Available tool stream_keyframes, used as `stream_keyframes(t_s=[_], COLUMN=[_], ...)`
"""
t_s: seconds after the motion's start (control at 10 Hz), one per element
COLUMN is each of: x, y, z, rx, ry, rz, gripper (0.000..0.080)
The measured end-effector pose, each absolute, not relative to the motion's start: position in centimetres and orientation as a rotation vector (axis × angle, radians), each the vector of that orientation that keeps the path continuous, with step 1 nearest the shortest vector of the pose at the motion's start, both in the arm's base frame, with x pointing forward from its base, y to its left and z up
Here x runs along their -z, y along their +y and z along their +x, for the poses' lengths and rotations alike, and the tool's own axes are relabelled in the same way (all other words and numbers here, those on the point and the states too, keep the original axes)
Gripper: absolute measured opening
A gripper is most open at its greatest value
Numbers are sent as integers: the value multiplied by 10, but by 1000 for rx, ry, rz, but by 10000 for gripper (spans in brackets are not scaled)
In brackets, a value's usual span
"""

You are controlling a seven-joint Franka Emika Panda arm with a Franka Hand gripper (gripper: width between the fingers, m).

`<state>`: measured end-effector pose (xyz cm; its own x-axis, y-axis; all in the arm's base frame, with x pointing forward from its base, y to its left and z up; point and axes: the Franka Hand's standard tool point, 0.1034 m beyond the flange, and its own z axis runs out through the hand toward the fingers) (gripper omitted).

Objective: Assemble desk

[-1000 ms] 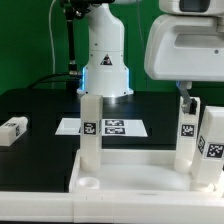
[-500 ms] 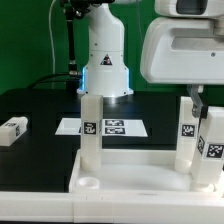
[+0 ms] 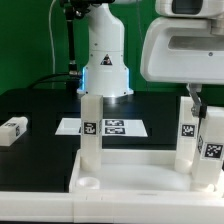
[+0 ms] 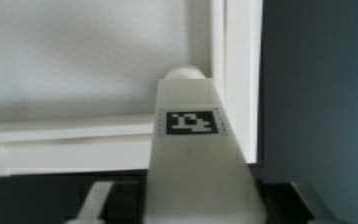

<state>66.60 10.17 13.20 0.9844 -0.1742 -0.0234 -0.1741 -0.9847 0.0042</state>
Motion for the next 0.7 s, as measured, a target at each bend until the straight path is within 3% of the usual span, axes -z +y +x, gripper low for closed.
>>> stream_keyframes(t_s=[0.7], x=[-130], y=[95], z=[662], rx=[-65], ry=[-1361], rz=[2894], gripper=[290])
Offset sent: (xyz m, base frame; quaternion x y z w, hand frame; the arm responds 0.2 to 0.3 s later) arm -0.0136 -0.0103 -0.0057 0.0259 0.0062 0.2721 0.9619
